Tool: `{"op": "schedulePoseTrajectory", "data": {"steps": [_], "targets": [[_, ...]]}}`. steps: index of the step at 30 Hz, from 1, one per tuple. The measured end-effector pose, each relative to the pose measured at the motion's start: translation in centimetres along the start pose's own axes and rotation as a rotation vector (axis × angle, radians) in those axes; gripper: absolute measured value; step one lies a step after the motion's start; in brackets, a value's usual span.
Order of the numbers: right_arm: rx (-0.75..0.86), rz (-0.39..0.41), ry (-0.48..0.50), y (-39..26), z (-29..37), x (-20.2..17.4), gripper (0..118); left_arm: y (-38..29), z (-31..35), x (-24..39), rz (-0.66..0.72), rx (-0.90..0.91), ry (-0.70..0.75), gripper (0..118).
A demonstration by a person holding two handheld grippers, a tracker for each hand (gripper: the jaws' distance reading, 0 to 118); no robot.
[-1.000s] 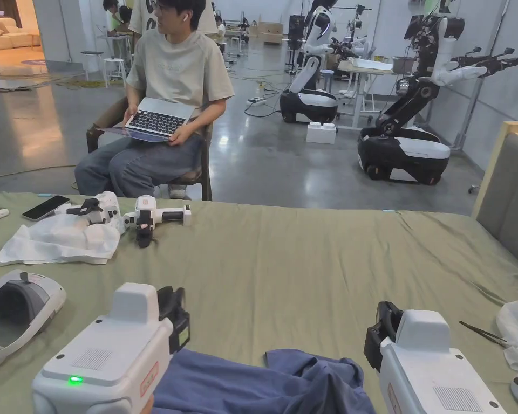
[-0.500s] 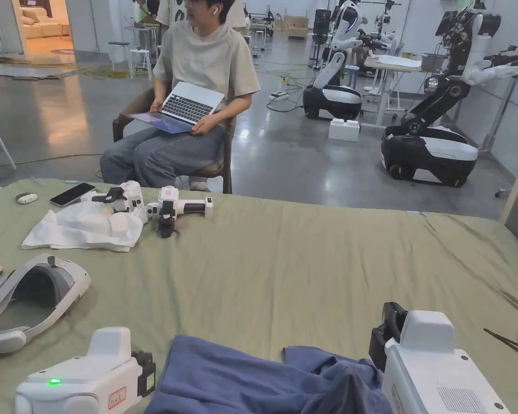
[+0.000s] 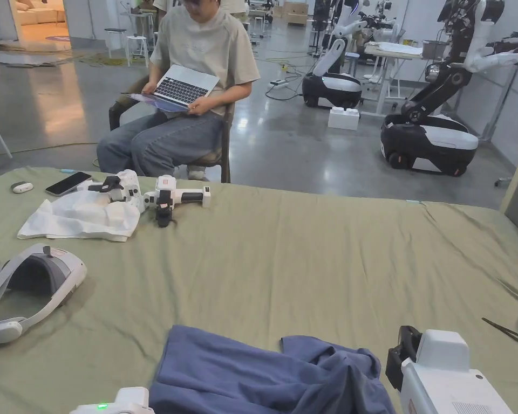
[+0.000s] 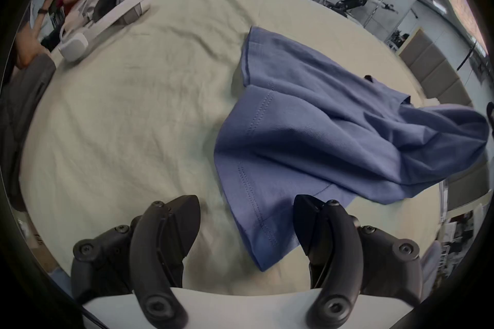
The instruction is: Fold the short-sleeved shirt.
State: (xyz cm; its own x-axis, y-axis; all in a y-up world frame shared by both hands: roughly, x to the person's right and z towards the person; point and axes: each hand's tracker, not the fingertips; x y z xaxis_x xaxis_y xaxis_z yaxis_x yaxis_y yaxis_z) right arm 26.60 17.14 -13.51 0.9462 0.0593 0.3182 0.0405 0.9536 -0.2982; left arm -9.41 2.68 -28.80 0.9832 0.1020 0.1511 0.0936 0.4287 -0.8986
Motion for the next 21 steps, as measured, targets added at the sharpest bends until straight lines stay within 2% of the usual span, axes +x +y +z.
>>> {"op": "schedulePoseTrajectory", "data": {"steps": [3, 6, 8, 11, 14, 17, 21], "targets": [[-0.023, -0.004, -0.020, -0.6, 0.0, 1.0, 2, -0.6, 0.0, 2.5, -0.141, 0.026, 0.102, 58], [-0.067, -0.005, -0.046, -1.3, -0.4, 2.5, 2, -1.0, 0.4, 4.3, -0.199, 0.043, 0.080, 1], [-0.140, -0.008, -0.055, -1.9, -1.1, 3.6, 9, -0.9, 0.6, 4.3, -0.200, 0.037, 0.018, 0], [-0.262, -0.066, -0.018, -3.4, -2.5, 5.6, 40, -0.7, 1.3, 3.3, -0.133, 0.034, -0.040, 0], [-0.402, -0.070, 0.027, -5.6, -4.1, 6.5, 65, -0.7, 2.4, 1.9, -0.100, 0.078, -0.028, 0], [-0.499, -0.040, 0.048, -8.1, -5.7, 6.2, 69, -0.4, 3.9, 0.3, -0.037, 0.105, -0.074, 0], [-0.610, -0.057, 0.102, -10.6, -8.1, 5.2, 69, -0.4, 4.9, -0.4, -0.053, 0.133, -0.082, 0]]}}
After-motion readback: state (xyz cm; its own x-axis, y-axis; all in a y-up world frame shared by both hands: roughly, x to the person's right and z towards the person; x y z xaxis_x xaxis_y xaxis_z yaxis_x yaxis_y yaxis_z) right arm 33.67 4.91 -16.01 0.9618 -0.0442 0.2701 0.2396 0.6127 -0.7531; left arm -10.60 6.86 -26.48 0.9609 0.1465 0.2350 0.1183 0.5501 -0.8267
